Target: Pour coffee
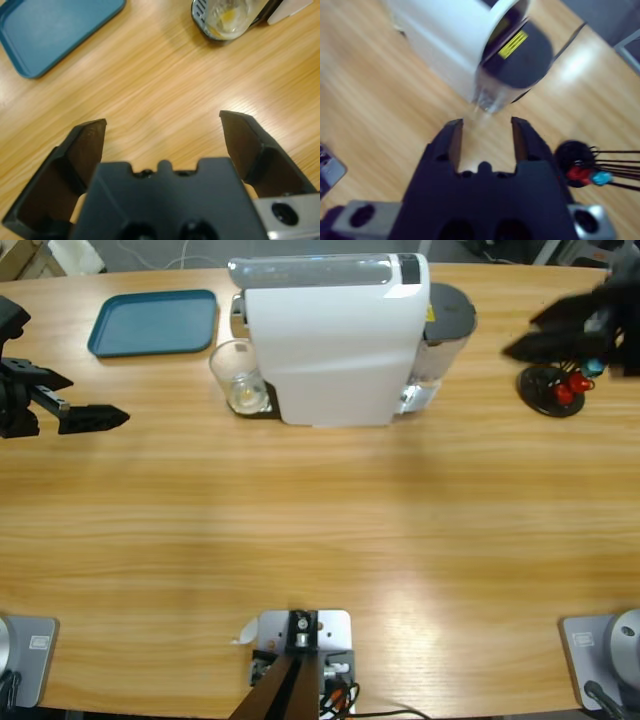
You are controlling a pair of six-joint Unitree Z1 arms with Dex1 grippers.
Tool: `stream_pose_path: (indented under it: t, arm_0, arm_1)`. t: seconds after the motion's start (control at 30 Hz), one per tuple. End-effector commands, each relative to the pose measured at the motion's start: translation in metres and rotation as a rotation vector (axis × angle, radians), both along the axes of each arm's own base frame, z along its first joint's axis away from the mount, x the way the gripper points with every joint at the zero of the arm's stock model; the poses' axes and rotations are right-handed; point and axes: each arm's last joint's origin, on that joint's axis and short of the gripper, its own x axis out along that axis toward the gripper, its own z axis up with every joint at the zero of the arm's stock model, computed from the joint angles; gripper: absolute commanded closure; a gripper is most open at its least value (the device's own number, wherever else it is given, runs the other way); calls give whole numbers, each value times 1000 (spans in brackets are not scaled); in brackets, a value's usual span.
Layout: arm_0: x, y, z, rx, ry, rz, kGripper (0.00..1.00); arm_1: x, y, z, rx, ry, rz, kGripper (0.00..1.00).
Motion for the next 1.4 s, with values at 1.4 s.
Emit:
stream_pose_path:
  t: [1.4]
  arm_0:
    - [-34,0,-27,-87,-163,-218,110]
  arm_1:
    - [-43,-24,-92,160,33,24,0]
